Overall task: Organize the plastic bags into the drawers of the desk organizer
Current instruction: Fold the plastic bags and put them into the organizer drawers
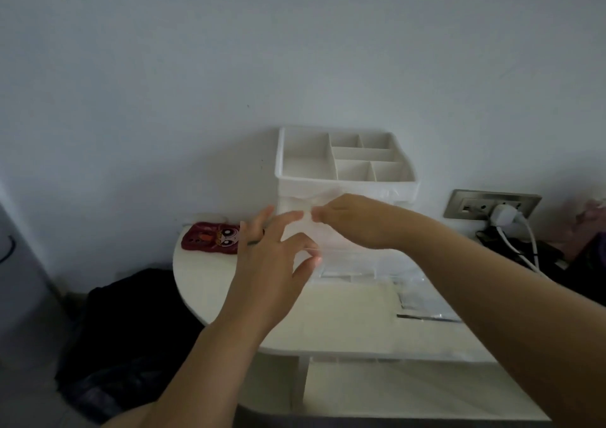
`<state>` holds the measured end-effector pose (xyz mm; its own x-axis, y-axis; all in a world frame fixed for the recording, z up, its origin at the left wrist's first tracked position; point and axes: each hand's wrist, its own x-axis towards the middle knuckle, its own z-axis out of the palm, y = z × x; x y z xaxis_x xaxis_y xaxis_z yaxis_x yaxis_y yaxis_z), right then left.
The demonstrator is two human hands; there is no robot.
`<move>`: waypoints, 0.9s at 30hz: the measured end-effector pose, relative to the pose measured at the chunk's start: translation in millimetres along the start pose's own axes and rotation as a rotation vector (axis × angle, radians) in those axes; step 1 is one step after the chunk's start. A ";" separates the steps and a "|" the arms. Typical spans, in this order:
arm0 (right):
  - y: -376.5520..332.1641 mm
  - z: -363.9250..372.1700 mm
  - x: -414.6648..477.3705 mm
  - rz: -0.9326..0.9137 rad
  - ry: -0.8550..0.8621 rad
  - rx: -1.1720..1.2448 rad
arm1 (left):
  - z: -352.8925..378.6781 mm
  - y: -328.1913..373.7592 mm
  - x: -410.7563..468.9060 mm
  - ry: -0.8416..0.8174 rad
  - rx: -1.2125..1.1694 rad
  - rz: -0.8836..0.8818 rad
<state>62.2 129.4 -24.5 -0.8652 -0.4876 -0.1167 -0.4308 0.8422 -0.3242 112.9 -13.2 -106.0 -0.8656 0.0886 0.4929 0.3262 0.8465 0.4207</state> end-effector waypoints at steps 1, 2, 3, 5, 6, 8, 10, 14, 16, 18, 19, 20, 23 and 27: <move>6.0 -1.7 -2.1 0.016 0.008 -0.114 | -0.2 -0.2 1.0 0.000 0.011 0.011; 13.0 -3.5 -3.2 0.040 0.027 -0.215 | -1.0 -0.4 1.7 -0.002 0.031 0.023; 21.2 -3.1 -3.5 0.069 0.059 -0.274 | -1.7 -0.3 2.4 -0.011 0.059 0.032; 29.7 -1.4 -4.2 0.113 0.104 -0.414 | -4.2 -0.4 2.9 -0.045 0.119 0.030; 31.3 -0.8 -4.5 0.121 0.125 -0.488 | -6.2 0.3 3.5 -0.073 0.146 0.021; 34.7 -0.6 -4.5 0.102 0.197 -0.591 | -11.2 3.7 6.1 -0.113 0.178 0.024; 38.5 -1.8 -4.8 0.060 0.254 -0.580 | -18.2 11.5 11.5 -0.091 0.132 0.078; 39.6 -5.1 -9.3 -0.012 0.296 -0.475 | -25.6 31.1 39.5 -0.248 -0.032 0.080; 47.2 -15.1 -14.6 0.021 0.364 -0.423 | -23.4 41.0 62.2 -0.496 0.014 0.047; 58.0 -25.3 -21.0 0.042 0.435 -0.403 | -20.3 46.6 80.2 -0.718 0.115 0.057; 63.0 -29.1 -24.4 0.033 0.447 -0.417 | -19.1 47.1 85.7 -0.799 0.173 0.065; 69.0 -33.0 -28.8 0.024 0.441 -0.435 | -17.5 48.7 90.7 -0.859 0.229 0.071; 80.2 -36.4 -34.3 -0.024 0.399 -0.521 | -18.7 46.6 94.0 -0.936 0.340 0.053; 82.2 -37.6 -34.4 -0.025 0.470 -0.530 | -19.5 46.0 93.6 -0.882 0.450 0.048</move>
<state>46.9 224.1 -11.8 -0.8210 -0.4580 0.3408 -0.4155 0.8888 0.1933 54.3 23.8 -25.7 -0.8877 0.3319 -0.3191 0.3514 0.9362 -0.0037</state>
